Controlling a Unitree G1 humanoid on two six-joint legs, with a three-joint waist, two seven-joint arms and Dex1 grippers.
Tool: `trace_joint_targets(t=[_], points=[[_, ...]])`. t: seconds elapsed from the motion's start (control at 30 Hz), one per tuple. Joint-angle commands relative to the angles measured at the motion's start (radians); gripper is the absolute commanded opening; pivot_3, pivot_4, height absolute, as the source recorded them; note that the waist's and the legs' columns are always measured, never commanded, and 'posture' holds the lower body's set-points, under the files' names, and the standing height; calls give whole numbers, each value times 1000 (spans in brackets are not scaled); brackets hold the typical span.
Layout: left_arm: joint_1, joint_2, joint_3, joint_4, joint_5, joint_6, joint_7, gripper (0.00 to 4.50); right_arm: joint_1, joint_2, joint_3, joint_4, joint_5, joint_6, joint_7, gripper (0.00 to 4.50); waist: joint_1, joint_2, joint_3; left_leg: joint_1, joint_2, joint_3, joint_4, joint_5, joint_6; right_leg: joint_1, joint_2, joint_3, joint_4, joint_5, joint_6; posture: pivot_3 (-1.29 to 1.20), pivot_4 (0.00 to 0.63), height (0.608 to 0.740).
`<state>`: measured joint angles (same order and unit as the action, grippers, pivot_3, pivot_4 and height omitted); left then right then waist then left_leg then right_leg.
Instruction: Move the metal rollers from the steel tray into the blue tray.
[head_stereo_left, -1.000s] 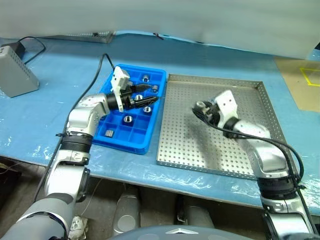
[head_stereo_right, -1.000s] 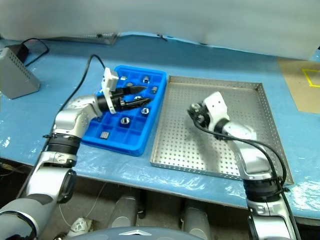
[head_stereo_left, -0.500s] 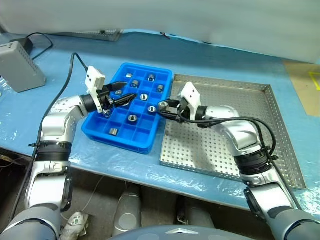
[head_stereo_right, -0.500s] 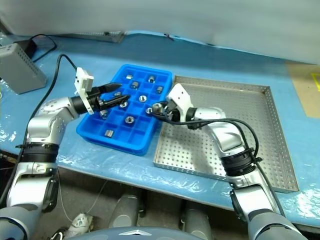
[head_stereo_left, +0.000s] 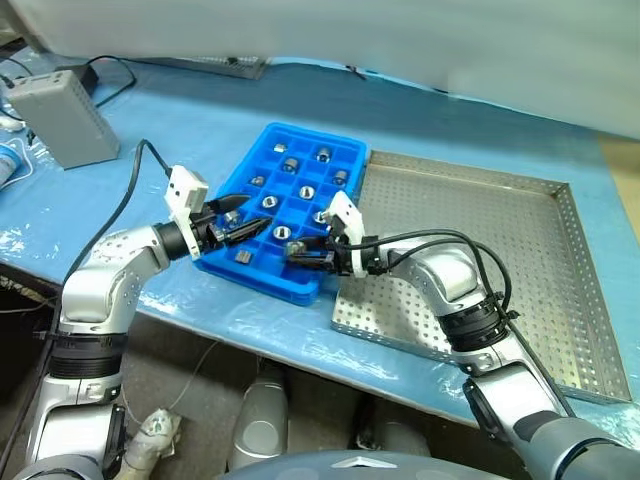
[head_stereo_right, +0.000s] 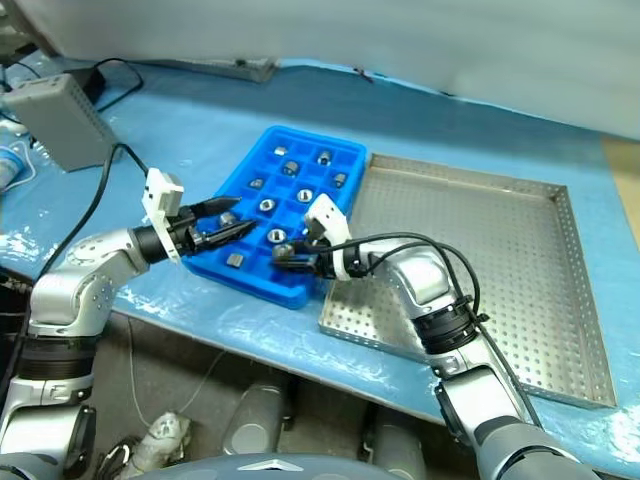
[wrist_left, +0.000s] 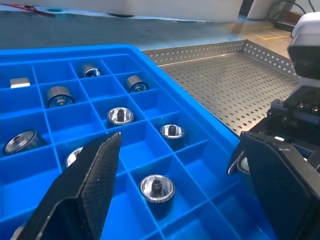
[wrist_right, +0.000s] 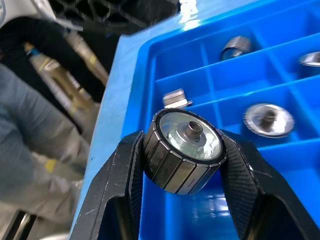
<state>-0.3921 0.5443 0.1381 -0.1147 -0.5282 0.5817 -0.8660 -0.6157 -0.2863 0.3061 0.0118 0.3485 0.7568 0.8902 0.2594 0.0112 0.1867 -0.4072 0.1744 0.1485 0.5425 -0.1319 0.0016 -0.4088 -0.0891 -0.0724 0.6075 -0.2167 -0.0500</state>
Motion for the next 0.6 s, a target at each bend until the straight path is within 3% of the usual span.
trace_joint_targets(t=[0.03, 0.07, 0.23, 0.47, 0.6], points=[[10, 11, 27, -62, -25, 6, 24, 4025, -5, -13, 13, 2, -16, -59, 31, 1796, 11, 0, 0, 0, 0, 0, 0, 0, 0, 0, 0, 0, 0, 0, 0, 530, 150, 740], [13, 10, 27, -67, -27, 8, 28, 4025, -1, -17, 12, -2, -11, -62, 40, 1796, 17, 0, 0, 0, 0, 0, 0, 0, 0, 0, 0, 1, 0, 0, 0, 530, 150, 740], [7, 16, 18, -60, -24, 8, 36, 4025, 7, -11, -9, 2, -3, -49, 19, 3361, 46, 0, 0, 1, 0, 0, 0, 0, 0, 0, 0, 2, 0, 0, 1, 510, 150, 740], [-72, 5, -19, 24, -9, -25, -2, 4025, 20, -41, -56, -33, -17, -68, -35, 3361, 59, 0, 0, 3, 0, 0, -1, 1, -2, 0, 1, 4, 2, -2, 4, 438, 150, 740], [-138, -20, -60, 107, 9, -64, -41, 4025, 45, -91, -146, -125, 21, -45, -65, 3361, 60, 0, 0, 3, -1, 0, -1, 2, -3, 0, 1, 4, 3, -3, 6, 346, 150, 740]])
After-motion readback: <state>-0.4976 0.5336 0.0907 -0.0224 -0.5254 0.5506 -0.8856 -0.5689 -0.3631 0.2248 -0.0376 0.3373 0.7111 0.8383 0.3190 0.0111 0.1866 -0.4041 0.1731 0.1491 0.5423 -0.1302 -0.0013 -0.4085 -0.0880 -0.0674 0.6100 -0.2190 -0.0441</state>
